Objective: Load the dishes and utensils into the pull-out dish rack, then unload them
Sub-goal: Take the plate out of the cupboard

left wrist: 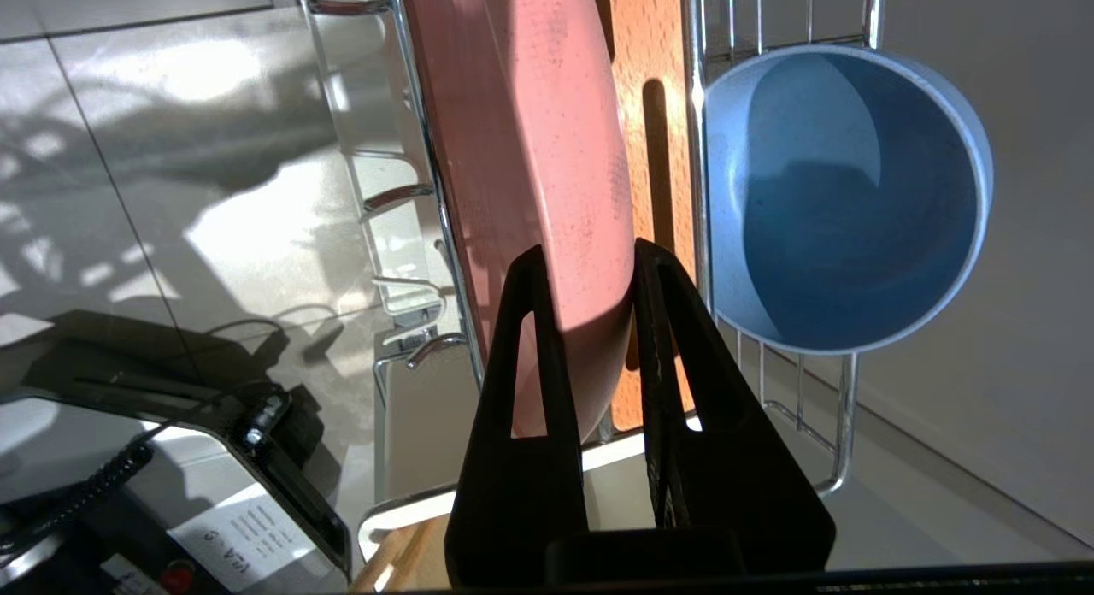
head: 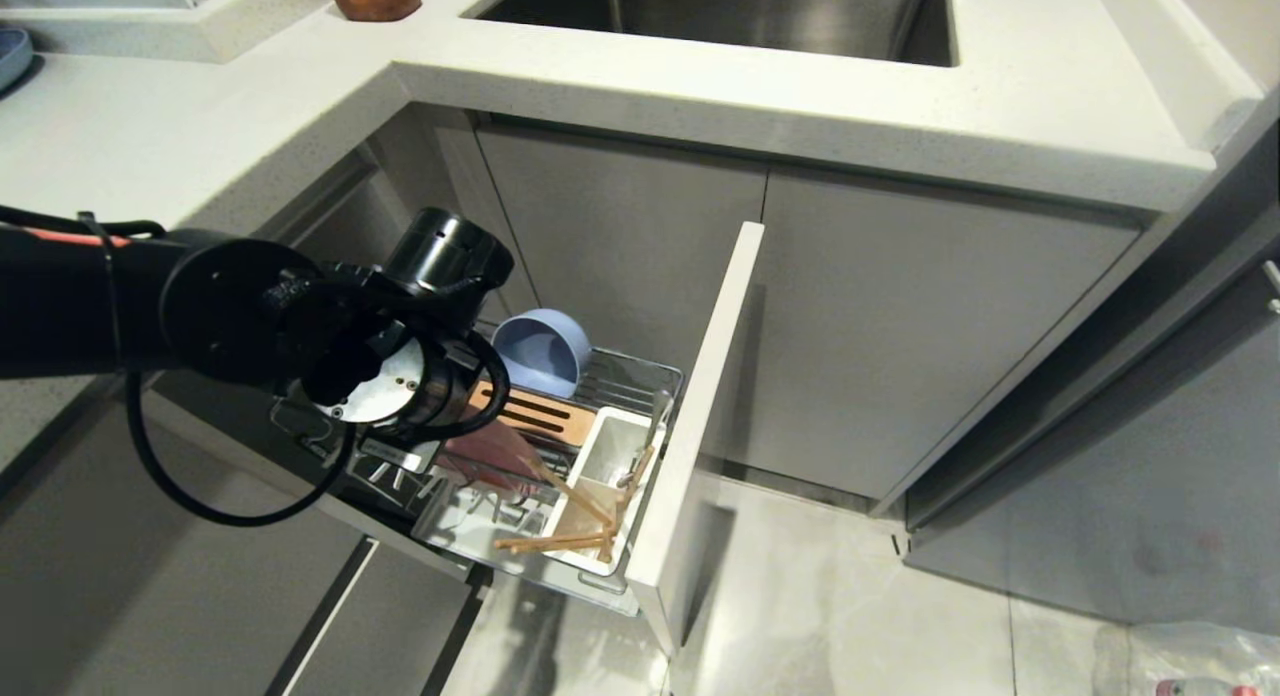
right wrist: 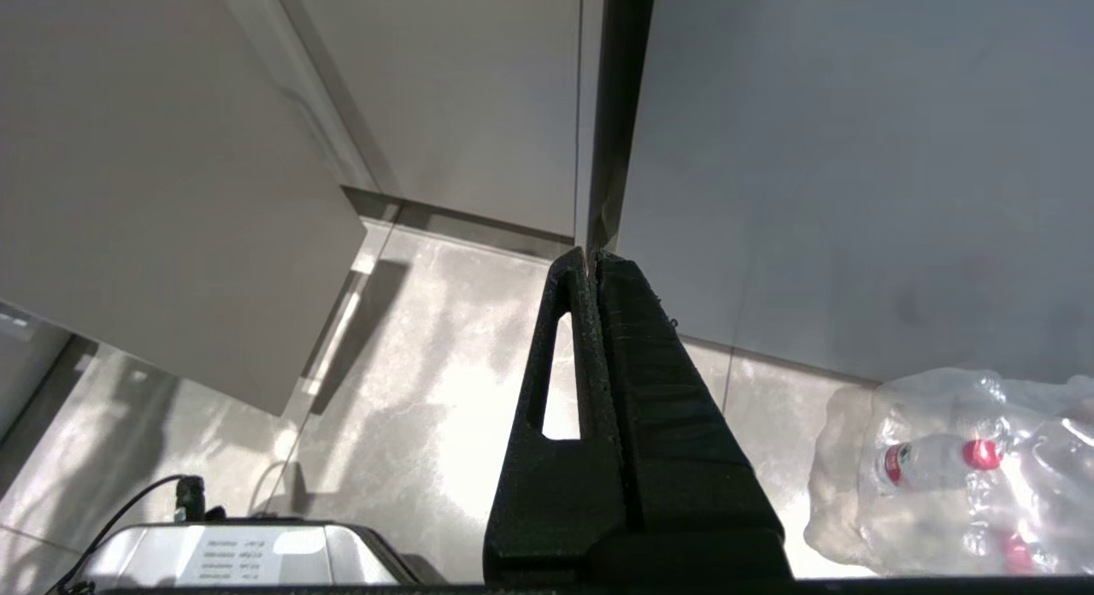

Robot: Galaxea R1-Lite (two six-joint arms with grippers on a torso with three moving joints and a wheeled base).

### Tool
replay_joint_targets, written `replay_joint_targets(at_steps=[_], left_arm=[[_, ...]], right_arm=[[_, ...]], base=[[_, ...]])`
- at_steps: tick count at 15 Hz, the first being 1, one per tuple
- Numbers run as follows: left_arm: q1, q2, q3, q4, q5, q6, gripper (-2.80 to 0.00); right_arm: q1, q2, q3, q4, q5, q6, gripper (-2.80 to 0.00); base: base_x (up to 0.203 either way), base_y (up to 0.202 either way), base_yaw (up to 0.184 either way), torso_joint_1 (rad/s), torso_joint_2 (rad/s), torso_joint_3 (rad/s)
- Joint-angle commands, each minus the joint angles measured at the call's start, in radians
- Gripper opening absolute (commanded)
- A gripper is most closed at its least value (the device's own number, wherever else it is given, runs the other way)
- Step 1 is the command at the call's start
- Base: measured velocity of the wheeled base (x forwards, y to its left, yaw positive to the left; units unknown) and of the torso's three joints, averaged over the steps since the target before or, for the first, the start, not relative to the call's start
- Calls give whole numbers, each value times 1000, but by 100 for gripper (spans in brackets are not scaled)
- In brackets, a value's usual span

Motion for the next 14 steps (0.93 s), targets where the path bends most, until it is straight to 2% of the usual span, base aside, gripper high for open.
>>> replay_joint_targets(at_steps=[1, 8, 10, 14], left_arm=[[-1, -6, 2, 7, 4, -9, -280], [-3, -87, -19, 6, 15, -7, -280], [-8, -131, -28, 6, 16, 20, -280], [-72, -240, -74, 9, 16, 62, -280]], right_arm=[[0, 2, 0, 0, 0, 0, -280], [0, 2, 0, 0, 0, 0, -280], [0, 2, 0, 0, 0, 0, -280], [0, 2, 0, 0, 0, 0, -280]], base=[[0, 0, 0, 0, 0, 0], [0, 0, 0, 0, 0, 0], [0, 0, 0, 0, 0, 0], [0, 0, 0, 0, 0, 0]])
